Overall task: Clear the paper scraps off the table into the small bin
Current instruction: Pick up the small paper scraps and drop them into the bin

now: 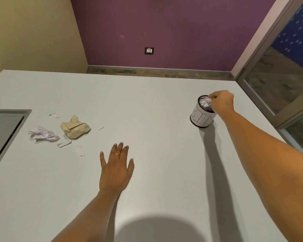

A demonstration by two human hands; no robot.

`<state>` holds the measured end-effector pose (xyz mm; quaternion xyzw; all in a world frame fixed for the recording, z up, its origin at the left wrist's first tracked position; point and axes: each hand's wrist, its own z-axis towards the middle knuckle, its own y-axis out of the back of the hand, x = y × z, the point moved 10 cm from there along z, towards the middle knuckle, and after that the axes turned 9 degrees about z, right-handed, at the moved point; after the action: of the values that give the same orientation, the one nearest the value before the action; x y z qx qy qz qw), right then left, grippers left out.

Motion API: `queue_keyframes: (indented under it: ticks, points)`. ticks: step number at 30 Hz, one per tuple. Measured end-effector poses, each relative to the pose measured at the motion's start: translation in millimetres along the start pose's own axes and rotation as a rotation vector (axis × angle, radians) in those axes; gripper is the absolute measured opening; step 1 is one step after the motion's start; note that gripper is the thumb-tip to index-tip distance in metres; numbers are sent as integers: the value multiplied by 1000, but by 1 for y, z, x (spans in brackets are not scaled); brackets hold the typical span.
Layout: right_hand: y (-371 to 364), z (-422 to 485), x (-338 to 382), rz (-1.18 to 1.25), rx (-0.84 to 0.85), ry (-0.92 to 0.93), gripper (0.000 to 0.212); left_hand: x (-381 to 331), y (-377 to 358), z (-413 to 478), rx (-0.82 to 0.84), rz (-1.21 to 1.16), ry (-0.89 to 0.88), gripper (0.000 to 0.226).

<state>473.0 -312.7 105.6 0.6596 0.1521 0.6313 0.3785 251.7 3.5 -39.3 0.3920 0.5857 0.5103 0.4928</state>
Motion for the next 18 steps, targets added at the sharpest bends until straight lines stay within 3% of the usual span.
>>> queue_keyframes:
  ticks: [6, 13, 18]
  points:
    - [-2, -1, -7, -39, 34, 5, 34, 0, 1, 0, 2, 12, 3, 49]
    - [-3, -28, 12, 193, -136, 68, 41, -1, 5, -3, -18, -2, 5, 48]
    - [-53, -67, 47, 240, 18, 140, 37, 4, 12, -9, -20, -54, -25, 44]
